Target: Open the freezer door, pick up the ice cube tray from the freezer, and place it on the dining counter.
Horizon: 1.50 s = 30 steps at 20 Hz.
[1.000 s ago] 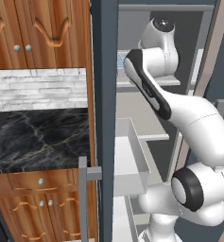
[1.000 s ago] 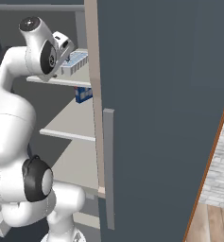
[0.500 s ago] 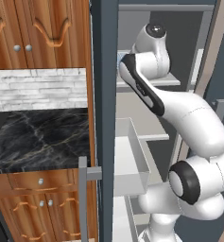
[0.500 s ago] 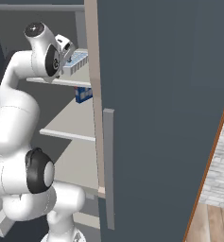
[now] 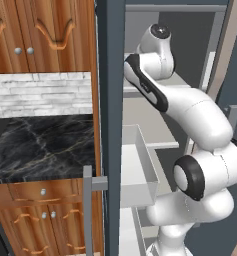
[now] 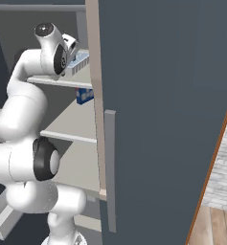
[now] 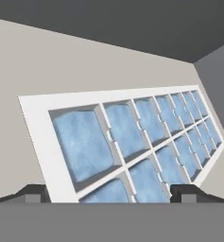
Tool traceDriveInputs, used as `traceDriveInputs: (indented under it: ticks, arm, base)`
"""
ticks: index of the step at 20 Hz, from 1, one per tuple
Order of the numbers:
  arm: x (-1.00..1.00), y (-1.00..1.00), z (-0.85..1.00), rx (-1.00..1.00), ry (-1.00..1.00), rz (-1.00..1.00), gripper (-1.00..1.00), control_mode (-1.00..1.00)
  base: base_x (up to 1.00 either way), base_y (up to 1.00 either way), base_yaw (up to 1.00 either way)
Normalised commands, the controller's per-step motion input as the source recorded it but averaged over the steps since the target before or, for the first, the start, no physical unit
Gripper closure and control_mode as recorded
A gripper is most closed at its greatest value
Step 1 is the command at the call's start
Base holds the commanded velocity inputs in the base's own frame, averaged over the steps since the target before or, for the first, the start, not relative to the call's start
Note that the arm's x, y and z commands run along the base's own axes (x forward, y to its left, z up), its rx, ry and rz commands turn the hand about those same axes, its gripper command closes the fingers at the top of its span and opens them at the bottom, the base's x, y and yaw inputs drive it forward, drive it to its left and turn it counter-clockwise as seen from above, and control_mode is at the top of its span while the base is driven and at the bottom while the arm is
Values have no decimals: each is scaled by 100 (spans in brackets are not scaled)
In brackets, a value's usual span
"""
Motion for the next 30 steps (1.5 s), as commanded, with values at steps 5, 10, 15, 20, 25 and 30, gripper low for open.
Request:
traceDriveInputs:
  ticks: [5, 10, 15, 20, 25, 30]
  arm:
    - [21, 0, -8, 0, 0, 2, 100, -100]
    - [0, 0, 0, 0, 0, 0, 100, -100]
    - [-1, 0, 0, 0, -1, 0, 100, -100]
    - [-14, 0, 0, 0, -29, 0, 100, -100]
    - [-20, 0, 10, 0, -25, 0, 100, -100]
    - [-16, 0, 27, 0, -11, 0, 100, -100]
  base:
    - [0, 0, 0]
    - [0, 0, 0]
    - [0, 0, 0]
    - [0, 0, 0]
    - [0, 0, 0]
    - [0, 0, 0]
